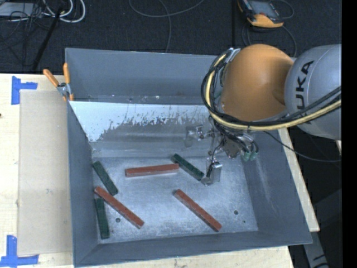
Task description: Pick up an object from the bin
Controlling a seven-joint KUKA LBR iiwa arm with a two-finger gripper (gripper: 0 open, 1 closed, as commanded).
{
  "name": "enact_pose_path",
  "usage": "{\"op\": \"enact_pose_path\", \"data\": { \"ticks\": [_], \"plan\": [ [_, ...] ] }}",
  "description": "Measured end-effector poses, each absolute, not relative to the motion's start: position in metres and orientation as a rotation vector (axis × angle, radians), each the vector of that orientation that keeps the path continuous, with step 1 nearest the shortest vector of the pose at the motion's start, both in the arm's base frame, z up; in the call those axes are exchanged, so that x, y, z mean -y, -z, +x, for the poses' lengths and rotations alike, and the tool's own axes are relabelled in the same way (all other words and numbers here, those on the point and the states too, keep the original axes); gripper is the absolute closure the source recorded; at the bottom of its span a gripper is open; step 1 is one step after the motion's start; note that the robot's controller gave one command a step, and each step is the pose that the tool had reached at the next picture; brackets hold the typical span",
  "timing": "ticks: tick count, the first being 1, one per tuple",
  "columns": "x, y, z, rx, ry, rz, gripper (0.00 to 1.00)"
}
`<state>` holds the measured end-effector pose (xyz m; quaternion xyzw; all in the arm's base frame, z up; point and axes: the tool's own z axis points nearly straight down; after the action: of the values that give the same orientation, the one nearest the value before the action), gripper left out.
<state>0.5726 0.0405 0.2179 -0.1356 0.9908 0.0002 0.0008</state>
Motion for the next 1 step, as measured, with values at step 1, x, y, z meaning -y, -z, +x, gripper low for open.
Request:
{"op": "enact_pose_path", "data": {
  "ticks": [1],
  "plan": [
    [0.0127,-0.0871,0.6207,-3.116,-0.001,-0.438,0.0]
  ]
}}
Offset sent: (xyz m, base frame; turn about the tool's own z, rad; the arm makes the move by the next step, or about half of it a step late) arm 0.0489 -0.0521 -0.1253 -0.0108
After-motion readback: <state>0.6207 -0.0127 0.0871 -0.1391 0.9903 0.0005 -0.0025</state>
